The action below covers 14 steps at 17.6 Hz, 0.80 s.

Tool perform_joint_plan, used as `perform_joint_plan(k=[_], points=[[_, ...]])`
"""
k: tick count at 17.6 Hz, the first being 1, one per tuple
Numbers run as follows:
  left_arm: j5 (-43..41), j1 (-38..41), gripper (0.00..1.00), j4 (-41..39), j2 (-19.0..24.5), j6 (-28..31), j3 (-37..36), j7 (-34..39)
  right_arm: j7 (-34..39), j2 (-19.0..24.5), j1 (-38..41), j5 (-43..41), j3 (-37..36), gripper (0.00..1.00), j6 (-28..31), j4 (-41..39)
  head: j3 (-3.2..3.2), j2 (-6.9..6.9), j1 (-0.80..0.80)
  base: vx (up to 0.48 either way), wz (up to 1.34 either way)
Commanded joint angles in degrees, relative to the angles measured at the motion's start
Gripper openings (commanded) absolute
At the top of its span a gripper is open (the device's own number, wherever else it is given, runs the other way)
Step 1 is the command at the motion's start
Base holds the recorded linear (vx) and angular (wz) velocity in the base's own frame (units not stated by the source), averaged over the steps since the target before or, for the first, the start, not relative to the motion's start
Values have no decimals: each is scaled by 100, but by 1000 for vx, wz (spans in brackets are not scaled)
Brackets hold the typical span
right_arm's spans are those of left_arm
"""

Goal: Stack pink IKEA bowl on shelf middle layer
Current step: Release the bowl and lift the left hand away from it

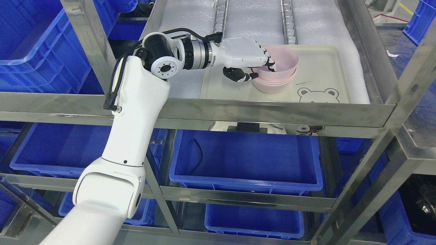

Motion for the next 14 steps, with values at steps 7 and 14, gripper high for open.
perform_joint_plan(k=[7, 14], points=[[3645, -313, 100, -115, 70, -3, 492, 112, 2, -100, 17, 0, 0, 100, 5, -100, 0, 0, 0, 0, 0], [4545, 1204, 100, -1345, 70, -3, -1633, 1739, 2, -100, 17, 0, 0, 100, 5, -100, 0, 0, 0, 0, 0]])
